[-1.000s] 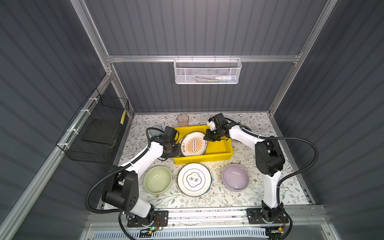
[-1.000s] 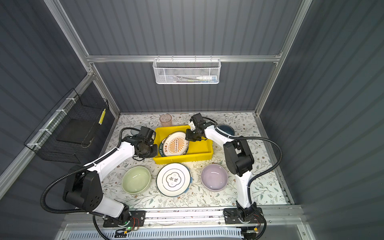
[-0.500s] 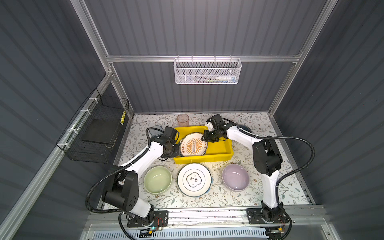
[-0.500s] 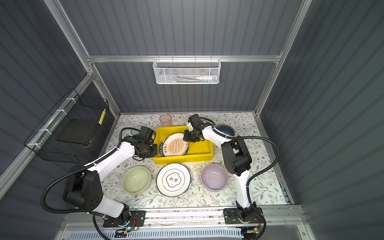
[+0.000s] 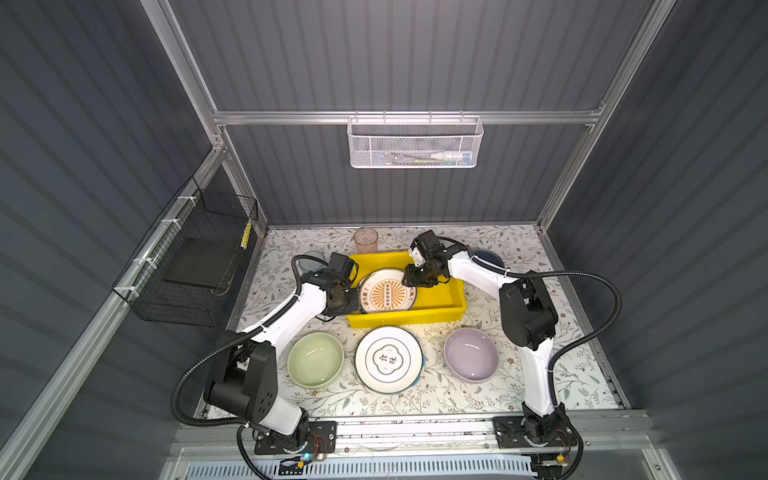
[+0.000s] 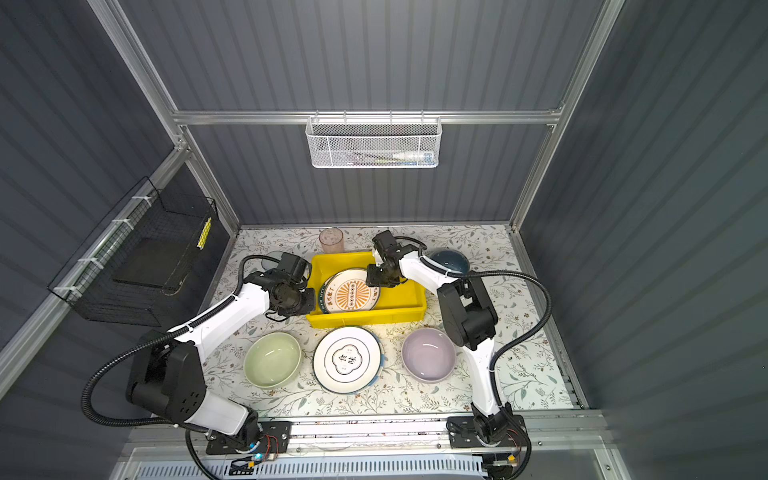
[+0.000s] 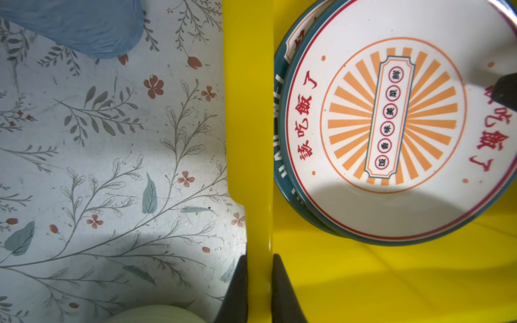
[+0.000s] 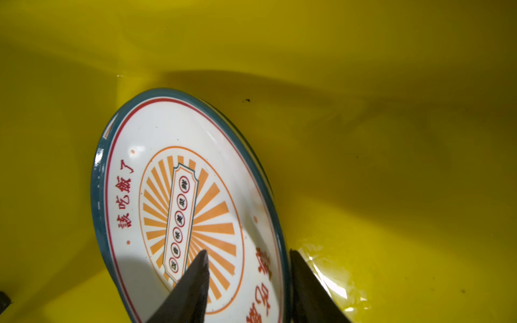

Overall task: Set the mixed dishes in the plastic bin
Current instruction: 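Lower the sunburst plate into the bin and open the right gripper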

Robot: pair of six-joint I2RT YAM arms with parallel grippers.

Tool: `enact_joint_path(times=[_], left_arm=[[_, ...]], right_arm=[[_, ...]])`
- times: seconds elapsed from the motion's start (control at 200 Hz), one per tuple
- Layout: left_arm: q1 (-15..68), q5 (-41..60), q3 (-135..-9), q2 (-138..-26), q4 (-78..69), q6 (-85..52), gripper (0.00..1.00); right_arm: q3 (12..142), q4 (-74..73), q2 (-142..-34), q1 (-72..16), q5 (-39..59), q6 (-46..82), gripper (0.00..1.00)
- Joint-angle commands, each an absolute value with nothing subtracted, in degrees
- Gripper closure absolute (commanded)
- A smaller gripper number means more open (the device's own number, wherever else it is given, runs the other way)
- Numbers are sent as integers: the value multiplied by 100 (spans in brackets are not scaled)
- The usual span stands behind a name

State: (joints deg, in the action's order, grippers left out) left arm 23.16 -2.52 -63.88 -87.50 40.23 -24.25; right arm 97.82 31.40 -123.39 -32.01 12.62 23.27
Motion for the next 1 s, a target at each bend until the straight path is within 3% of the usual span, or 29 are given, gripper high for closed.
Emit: enact_joint_path(times=[0.0,0.24,0.725,0.996], left_arm=[[2329,-70,-6449,-8948,4065,-2467,88],[2322,-88,-6507,-8954,4034,-2549,88],[2325,-145,-6617,-9113,3946,-2617,88],[2320,-202,-6705,-9219,3894,-2657,88]], right_arm=[[10032,3465,-12439,-3328,860,2163,50],[10239,3828,-12597,-3410,397,2158,44],[10157,3387,-12595,-3414,1075,2320,44],[10156,3444,-12497,-3386,910,2330,43]])
